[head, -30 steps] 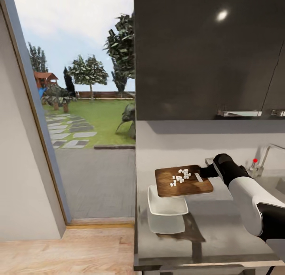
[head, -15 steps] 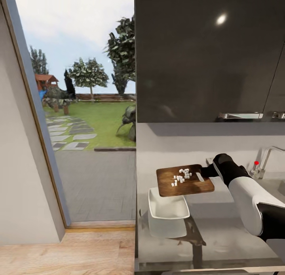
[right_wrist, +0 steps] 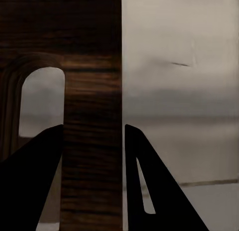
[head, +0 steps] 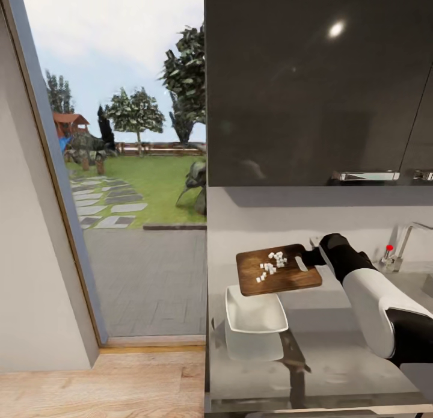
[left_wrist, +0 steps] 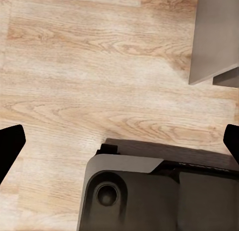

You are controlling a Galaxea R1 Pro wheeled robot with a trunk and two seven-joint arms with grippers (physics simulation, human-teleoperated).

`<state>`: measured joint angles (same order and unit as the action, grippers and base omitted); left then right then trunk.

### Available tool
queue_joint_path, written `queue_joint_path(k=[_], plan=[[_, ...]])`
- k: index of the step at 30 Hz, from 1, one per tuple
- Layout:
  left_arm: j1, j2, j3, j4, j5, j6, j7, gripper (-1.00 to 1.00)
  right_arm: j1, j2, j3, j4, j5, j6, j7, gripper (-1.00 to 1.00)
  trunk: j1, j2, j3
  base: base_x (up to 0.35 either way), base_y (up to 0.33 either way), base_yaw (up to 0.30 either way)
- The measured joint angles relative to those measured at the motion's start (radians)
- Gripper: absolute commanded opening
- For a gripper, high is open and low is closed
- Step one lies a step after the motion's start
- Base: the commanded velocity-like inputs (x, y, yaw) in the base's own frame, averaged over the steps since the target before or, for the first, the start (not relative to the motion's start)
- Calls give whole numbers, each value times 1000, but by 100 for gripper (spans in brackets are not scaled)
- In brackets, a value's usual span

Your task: In the kitchen, take the Vidalia onion out of the sink, dice it on the chopping board with the paring knife, put the diced onion into the bowl on the countertop, then place both the paring knife and the chopping board into the sink.

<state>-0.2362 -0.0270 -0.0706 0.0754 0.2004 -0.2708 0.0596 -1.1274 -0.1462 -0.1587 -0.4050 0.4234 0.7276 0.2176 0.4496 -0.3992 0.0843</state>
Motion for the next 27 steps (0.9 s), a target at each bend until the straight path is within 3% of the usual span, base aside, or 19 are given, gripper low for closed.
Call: queue_joint_path(k=[5, 14, 27], plan=[[0, 0, 0, 0, 0, 0, 0, 100, 0, 3, 10, 0, 1, -8, -1, -100, 0, 0, 0, 0, 0, 0], [0, 0, 0, 0, 0, 0, 0, 100, 0, 25, 111, 0, 3, -65, -6, -100, 0, 0, 0, 0, 0, 0], [0, 0, 0, 0, 0, 0, 0, 100, 0, 28, 121, 0, 4, -70, -8, -100, 0, 0, 7, 0, 0, 0]])
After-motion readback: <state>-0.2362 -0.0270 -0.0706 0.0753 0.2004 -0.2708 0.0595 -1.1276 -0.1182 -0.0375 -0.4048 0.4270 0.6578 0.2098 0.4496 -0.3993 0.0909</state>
